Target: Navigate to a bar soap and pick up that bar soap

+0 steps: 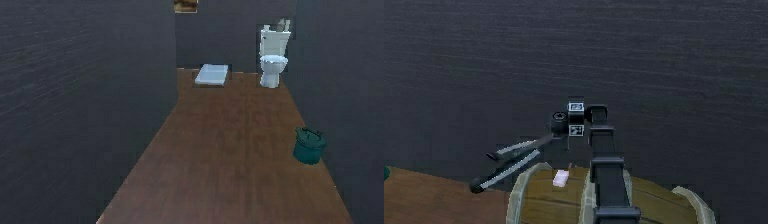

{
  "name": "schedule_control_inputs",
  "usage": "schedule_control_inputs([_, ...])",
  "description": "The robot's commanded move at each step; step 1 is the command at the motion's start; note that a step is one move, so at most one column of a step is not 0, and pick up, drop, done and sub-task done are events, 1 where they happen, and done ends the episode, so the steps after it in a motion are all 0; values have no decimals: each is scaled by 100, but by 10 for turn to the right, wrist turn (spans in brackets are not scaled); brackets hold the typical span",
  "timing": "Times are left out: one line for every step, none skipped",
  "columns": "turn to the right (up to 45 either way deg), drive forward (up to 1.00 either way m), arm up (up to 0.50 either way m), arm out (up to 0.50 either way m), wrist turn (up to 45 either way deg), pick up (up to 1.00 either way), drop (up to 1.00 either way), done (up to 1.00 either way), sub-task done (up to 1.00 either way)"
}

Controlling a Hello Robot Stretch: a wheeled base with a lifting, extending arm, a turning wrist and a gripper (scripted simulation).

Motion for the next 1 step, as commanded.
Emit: schedule_control_inputs([0, 0, 0, 0, 450, 0, 0, 0, 0])
